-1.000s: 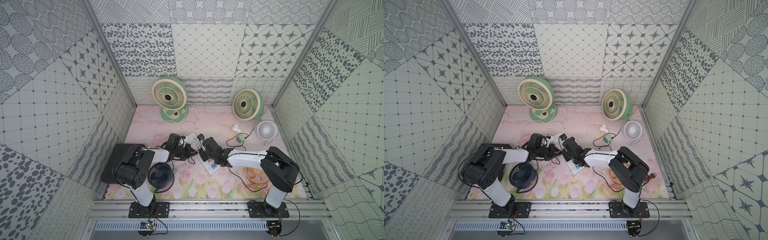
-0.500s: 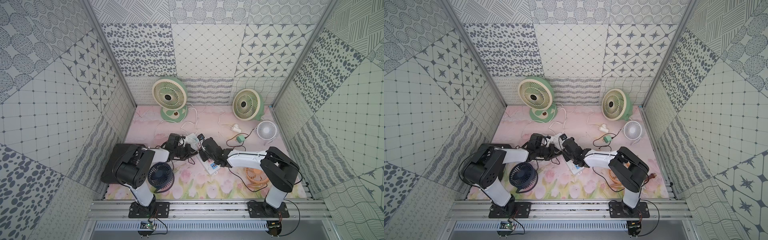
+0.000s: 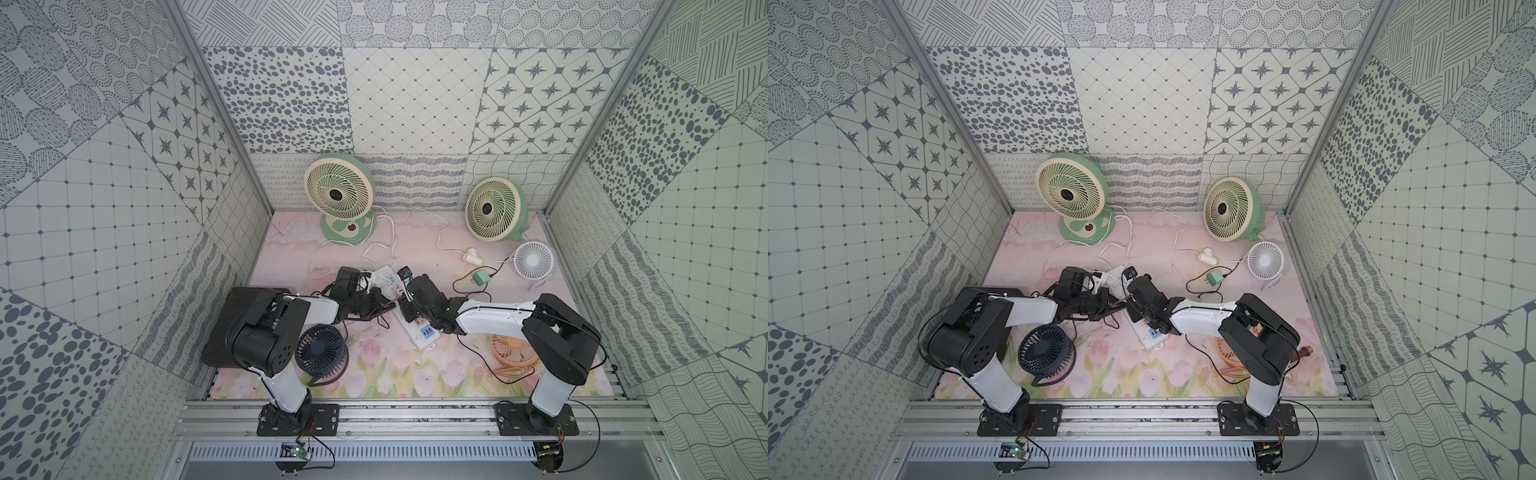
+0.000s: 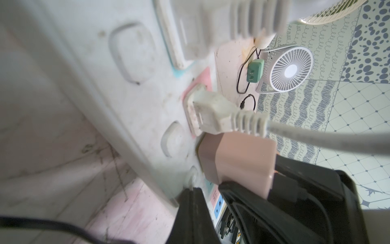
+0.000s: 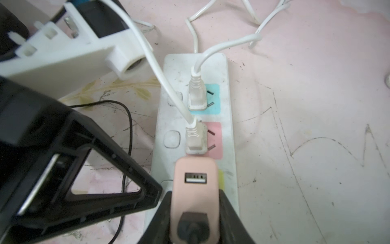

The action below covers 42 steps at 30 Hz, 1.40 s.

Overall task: Unplug the desk fan from the power strip
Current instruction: Remove the plug from the socket.

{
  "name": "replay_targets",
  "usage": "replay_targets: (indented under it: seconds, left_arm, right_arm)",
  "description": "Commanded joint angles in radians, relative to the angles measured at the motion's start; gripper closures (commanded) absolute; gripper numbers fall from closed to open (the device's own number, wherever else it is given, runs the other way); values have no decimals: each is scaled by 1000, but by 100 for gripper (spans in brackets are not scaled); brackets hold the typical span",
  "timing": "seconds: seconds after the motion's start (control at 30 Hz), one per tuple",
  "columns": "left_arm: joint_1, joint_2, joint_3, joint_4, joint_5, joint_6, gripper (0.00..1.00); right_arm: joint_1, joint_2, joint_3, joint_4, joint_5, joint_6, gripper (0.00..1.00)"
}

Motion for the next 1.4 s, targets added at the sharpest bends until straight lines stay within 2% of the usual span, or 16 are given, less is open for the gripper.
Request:
replay_targets:
  seconds: [0.0, 0.17, 0.27, 0.4, 0.5, 0.67, 0.77, 1.07, 1.13, 1.27, 1.37]
  left_arm:
    - [4, 18, -3, -112, -111, 4, 100]
    - [6, 17, -3, -113, -112, 5, 100]
    - [6, 21, -1, -112, -110, 5, 100]
    - [6, 21, -2, -110, -110, 3, 100]
    - [5, 18, -3, -110, -111, 3, 100]
    - [9, 13, -3, -115, -110, 5, 100]
    - [7, 14, -2, -116, -110, 5, 100]
    - [9, 16, 0, -116, -111, 3, 100]
    - [9, 16, 1, -118, -109, 2, 100]
    - [9, 14, 4, -120, -109, 3, 100]
    - [8, 13, 5, -122, -109, 2, 100]
  right_arm:
    - [19, -10, 26, 48, -17, 4, 91]
    - [-58, -42, -42, 136, -149, 114, 91]
    - [-46, -38, -23, 110, -143, 92, 91]
    - [22, -13, 37, 37, -35, 2, 91]
    - [24, -11, 41, 27, -16, 1, 91]
    - [-57, -45, -28, 104, -130, 108, 92]
    - [-61, -49, -30, 110, -141, 112, 91]
    - [36, -9, 56, 1, 13, -22, 91]
    - [23, -14, 44, 10, 2, -7, 91]
    - [-35, -34, -3, 68, -101, 77, 91]
    - [-29, -26, 13, 55, -112, 67, 91]
